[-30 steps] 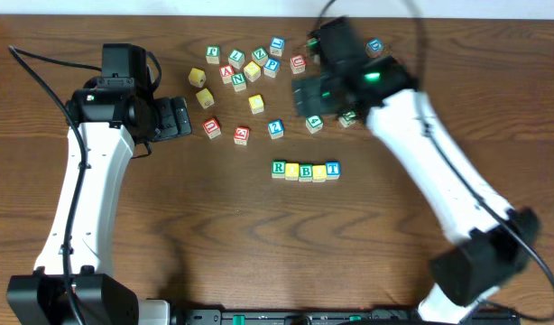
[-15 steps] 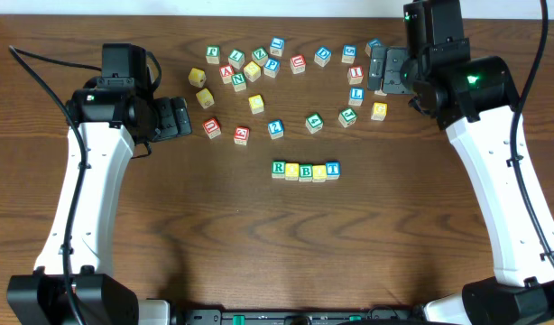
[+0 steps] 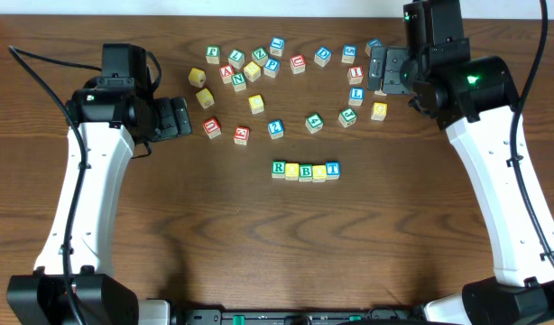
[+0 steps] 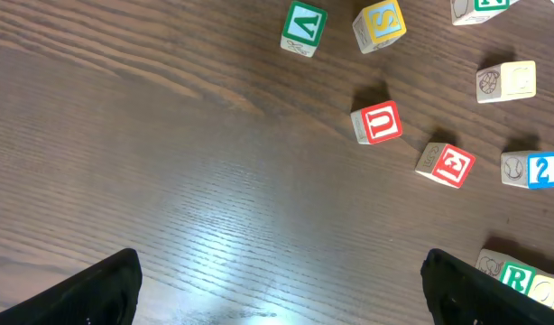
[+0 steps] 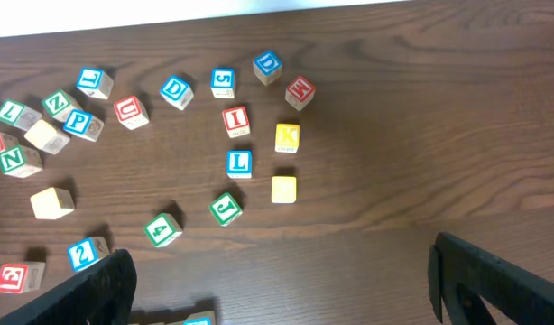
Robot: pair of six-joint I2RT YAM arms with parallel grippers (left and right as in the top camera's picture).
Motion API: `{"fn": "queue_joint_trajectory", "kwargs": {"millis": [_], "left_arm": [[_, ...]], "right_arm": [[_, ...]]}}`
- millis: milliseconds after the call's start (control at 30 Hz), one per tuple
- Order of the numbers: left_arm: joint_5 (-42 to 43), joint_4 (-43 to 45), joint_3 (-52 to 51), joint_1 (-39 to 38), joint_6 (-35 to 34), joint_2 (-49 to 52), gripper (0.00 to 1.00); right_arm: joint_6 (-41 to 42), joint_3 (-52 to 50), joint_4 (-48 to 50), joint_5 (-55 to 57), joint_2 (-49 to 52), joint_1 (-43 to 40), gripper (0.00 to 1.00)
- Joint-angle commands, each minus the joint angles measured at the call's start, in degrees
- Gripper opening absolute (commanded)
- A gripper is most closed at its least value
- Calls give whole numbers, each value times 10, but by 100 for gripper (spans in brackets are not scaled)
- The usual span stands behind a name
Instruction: Spell out ROBOT
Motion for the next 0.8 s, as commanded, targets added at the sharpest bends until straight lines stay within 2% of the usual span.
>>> {"fn": "queue_joint_trajectory", "kwargs": {"millis": [0, 533, 667, 767], "left_arm": [[-5, -1, 10, 1, 8, -3, 98], [-5, -1, 10, 1, 8, -3, 97], [-5, -1, 10, 1, 8, -3, 98], [-5, -1, 10, 1, 8, -3, 97]], "right_arm": [[-5, 8, -2, 9, 3, 0, 99], [-5, 5, 15, 9, 2, -16, 99], [-5, -27, 21, 9, -3, -31, 99], [-5, -79, 70, 9, -19, -37, 99]]}}
